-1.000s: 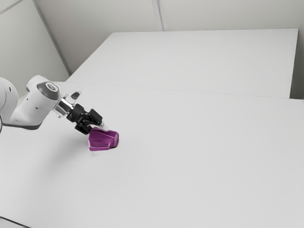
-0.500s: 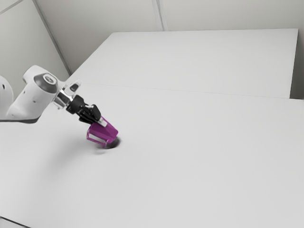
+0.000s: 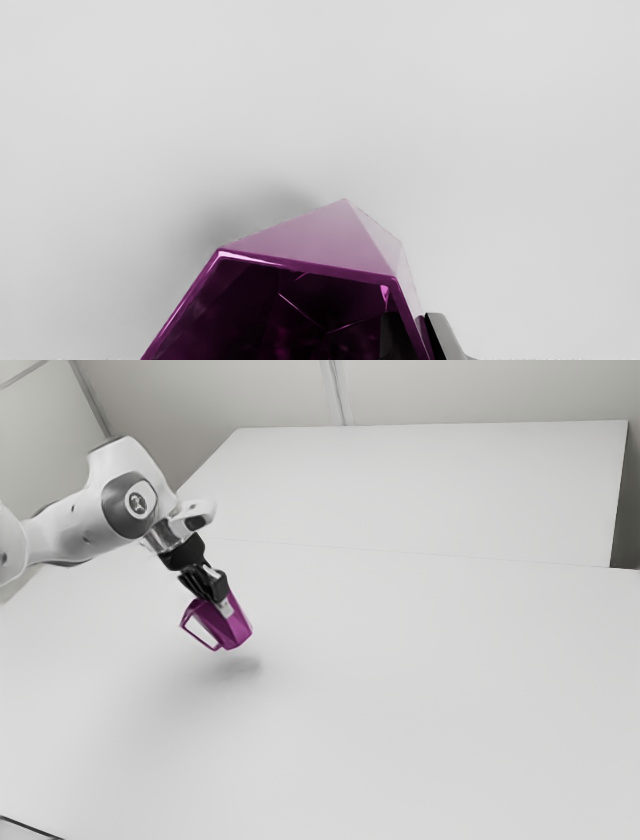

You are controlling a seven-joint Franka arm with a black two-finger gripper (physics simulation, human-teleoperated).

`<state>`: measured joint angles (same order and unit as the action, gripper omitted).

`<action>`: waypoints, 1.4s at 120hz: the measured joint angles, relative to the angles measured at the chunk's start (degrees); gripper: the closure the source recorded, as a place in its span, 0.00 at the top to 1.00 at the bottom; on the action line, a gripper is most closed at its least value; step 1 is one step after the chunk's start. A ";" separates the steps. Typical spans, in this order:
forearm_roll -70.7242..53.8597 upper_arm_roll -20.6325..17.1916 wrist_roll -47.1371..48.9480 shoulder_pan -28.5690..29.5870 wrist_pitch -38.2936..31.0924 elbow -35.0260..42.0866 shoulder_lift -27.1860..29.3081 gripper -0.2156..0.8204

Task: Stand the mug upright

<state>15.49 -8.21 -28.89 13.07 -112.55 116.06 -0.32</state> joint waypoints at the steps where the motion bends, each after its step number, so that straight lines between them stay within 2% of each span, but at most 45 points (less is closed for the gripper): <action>1: -0.33 -0.03 0.30 -0.26 0.03 0.05 0.16 0.04; 21: -6.79 0.37 5.99 -5.99 -0.24 3.65 5.05 0.04; 38: -10.17 0.32 9.92 -7.33 -5.14 9.77 8.01 0.04; 64: -11.92 0.05 14.55 -8.79 -15.00 15.70 8.85 0.04; 81: -12.28 -0.20 16.92 -9.30 -18.87 17.55 8.67 0.04; 155: -14.41 -0.14 22.67 -9.51 -18.83 19.58 4.68 0.04; 168: -14.21 -0.22 22.94 -9.87 -18.88 19.64 4.85 0.16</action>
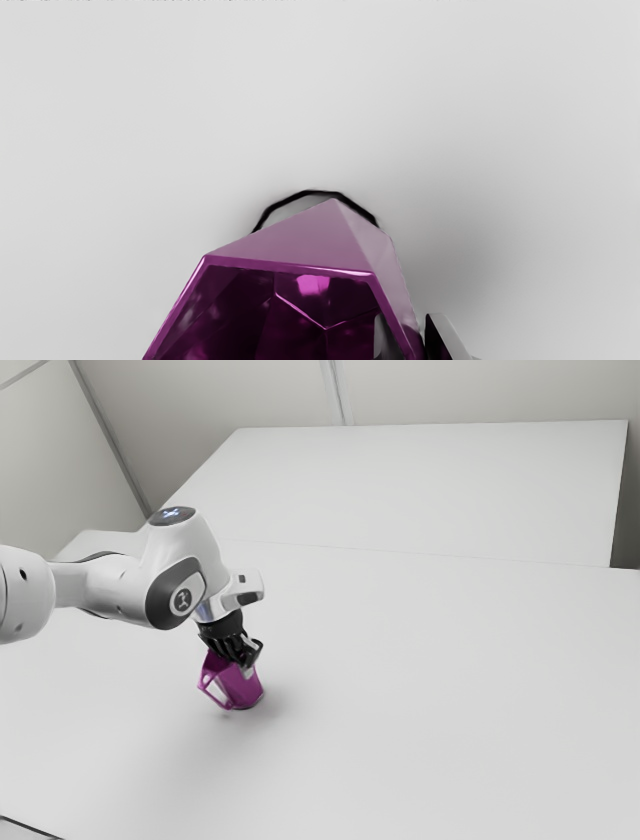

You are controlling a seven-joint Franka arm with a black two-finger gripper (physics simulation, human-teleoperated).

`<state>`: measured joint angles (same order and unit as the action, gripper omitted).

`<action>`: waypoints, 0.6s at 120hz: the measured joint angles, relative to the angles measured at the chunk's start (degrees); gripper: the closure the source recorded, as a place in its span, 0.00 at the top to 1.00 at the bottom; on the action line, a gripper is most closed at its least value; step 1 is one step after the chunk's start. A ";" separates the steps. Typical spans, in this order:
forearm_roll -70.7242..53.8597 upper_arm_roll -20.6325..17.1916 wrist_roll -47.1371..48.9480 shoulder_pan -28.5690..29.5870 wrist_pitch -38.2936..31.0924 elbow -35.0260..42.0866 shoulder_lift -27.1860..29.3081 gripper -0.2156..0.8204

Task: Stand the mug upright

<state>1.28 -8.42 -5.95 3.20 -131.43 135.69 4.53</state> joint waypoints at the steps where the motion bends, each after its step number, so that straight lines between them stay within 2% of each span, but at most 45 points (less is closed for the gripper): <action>1: 0.02 0.00 0.01 -0.06 0.00 0.00 0.01 0.18; 40: 0.48 -0.01 0.45 -0.67 0.50 -0.67 0.79 0.59; 55: 0.65 -0.01 0.63 -0.56 2.42 -3.04 1.39 0.68; 72: 0.76 0.06 1.29 -0.36 9.97 -10.15 1.88 0.74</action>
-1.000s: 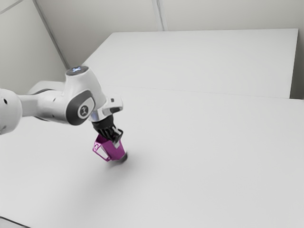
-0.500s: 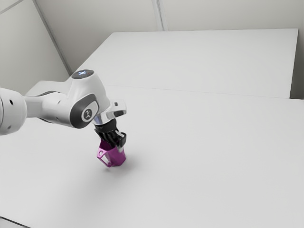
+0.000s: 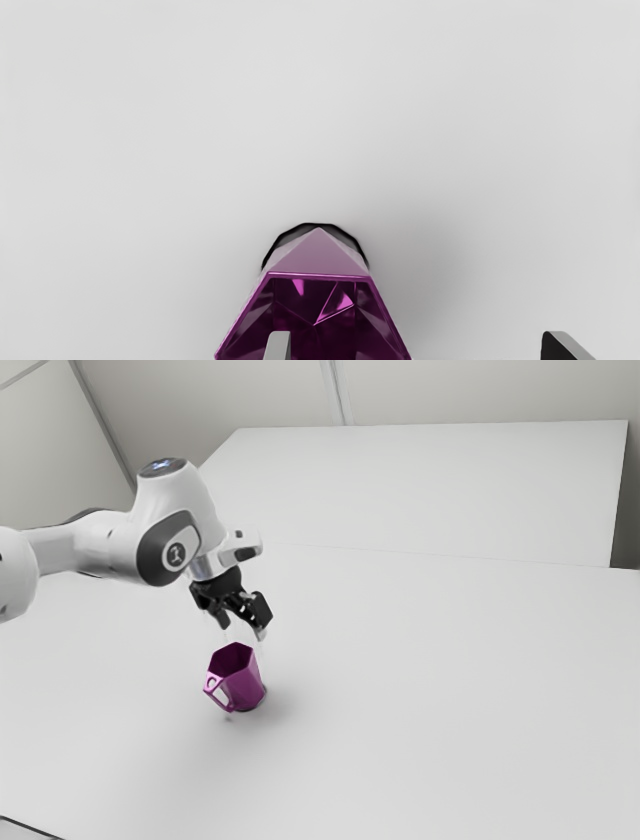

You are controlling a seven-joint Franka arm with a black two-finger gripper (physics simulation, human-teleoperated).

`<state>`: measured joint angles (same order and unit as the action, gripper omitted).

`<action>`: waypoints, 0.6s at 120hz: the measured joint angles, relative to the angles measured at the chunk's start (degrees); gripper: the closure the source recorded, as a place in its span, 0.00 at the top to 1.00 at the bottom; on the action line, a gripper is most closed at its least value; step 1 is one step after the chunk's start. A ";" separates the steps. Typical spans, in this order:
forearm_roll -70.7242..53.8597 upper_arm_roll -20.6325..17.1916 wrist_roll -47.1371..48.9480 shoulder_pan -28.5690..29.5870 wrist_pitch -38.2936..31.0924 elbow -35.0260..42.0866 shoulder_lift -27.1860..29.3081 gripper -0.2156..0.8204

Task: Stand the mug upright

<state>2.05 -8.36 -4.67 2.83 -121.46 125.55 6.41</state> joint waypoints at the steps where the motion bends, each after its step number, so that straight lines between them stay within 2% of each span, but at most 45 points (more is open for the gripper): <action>1: 0.00 0.00 0.04 0.02 0.50 -0.38 0.01 0.74; 37: -1.17 0.12 2.67 0.28 17.62 -15.18 -1.21 0.78; 72: -2.75 0.26 6.33 0.60 26.19 -24.07 -2.51 0.79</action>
<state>-0.71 -8.10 1.67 3.43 -95.27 101.48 3.90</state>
